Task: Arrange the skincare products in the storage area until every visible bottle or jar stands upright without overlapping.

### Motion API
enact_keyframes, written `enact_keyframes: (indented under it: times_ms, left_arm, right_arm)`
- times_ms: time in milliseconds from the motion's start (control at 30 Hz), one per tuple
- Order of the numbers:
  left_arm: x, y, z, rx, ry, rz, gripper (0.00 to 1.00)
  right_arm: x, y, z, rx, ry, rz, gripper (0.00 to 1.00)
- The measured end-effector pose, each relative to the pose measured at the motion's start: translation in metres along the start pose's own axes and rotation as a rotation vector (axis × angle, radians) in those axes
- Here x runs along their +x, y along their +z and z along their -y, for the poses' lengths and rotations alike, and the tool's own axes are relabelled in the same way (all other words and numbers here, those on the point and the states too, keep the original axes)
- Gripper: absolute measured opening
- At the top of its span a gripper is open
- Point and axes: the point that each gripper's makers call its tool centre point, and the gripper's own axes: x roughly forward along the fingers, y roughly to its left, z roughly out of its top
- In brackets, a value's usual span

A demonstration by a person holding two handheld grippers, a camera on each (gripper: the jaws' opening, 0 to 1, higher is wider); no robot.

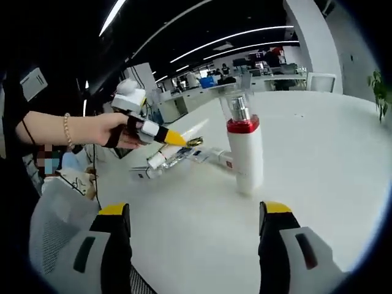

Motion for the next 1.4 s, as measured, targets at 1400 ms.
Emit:
enact_keyframes:
  times_ms: [1400]
  left_arm:
    - [-0.102, -0.009, 0.124, 0.412, -0.164, 0.172, 0.31]
  right_arm:
    - [0.038, 0.113, -0.064, 0.502, 0.228, 0.233, 0.48]
